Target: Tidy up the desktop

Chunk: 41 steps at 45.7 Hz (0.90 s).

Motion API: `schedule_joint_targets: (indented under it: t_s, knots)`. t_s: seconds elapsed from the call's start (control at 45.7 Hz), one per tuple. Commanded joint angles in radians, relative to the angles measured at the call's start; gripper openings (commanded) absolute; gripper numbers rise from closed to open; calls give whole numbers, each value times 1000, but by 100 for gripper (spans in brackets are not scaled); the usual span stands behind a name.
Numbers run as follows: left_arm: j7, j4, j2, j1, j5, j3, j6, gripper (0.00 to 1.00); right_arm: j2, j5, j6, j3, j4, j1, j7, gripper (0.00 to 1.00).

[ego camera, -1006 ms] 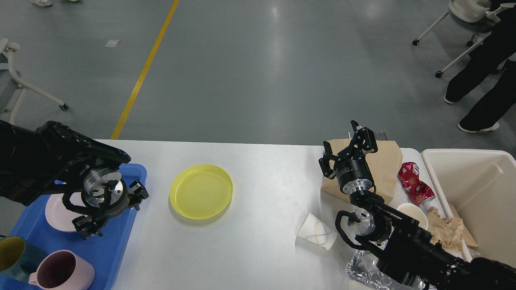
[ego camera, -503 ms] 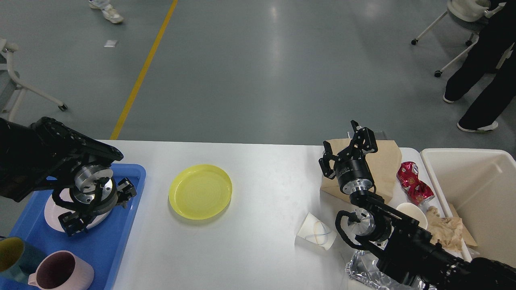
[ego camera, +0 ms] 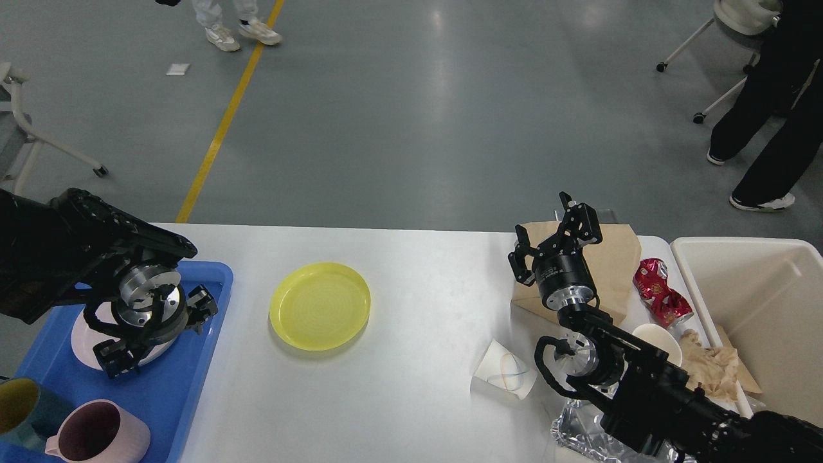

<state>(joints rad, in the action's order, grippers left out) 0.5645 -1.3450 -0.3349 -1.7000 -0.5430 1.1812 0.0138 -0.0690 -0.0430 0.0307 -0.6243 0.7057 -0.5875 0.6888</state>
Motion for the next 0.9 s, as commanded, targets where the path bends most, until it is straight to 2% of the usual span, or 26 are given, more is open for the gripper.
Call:
schedule_joint_targets:
  t_s: [0.0,0.678,0.875]
  knots:
    - [0,0,2,5,0,0,0,97,0,0,0,0,1,0,0,100]
    - [0,0,24,13,0,-2,0,97,0,0,0,0,0,0,0,100]
    - [2,-2,25,29,2,-5,-40,97,0,0,0,0,0,0,0,100]
